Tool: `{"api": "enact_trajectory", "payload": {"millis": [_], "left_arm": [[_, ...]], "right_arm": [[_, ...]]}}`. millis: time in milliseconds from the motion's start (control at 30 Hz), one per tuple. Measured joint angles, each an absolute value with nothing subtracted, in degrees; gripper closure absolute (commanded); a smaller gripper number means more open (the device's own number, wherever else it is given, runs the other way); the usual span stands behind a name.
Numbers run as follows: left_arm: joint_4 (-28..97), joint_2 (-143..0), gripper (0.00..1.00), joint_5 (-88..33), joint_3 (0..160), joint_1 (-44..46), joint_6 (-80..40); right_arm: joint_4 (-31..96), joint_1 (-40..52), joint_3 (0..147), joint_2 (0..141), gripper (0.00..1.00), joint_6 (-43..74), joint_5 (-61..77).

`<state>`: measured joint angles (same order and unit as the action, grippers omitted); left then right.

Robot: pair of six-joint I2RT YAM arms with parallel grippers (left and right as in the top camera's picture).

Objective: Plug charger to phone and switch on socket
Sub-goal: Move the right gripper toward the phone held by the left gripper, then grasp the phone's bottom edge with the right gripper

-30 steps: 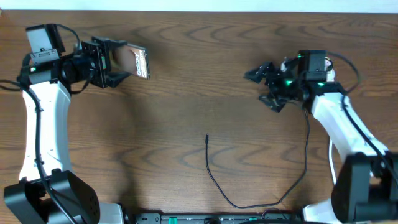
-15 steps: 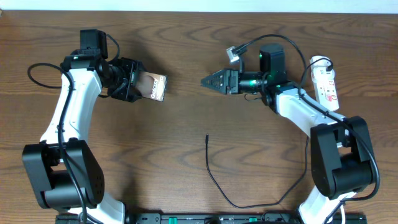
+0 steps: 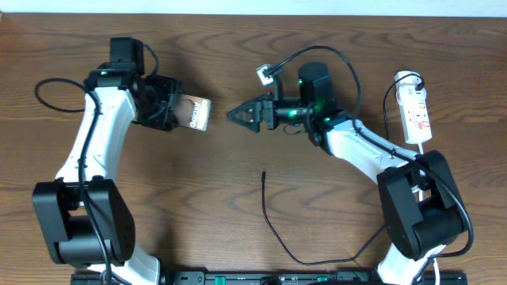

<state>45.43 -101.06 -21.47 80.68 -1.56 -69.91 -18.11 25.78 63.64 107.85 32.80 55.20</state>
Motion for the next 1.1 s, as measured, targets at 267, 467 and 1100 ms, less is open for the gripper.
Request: {"api": "enact_trajectory", "payload": {"millis": [267,467,1100], "left_arm": [[43.6,-101.1,0.93,-22.4,80.7,2.8,-72.7],[42.7,-101.1,0.93,-26.5,80.7,3.7,-75.6],[42.2,-101.1,0.93,-28.8,80.7,8.1,-82.6]], "right_arm": [[-18.3,27.0,63.7,107.9,0.01,35.4,51.3],[-18.3,27.0,63.7,107.9,0.02,35.8,49.9],[-18.2,31.1,63.6,107.9,0.34,39.7,37.1]]}}
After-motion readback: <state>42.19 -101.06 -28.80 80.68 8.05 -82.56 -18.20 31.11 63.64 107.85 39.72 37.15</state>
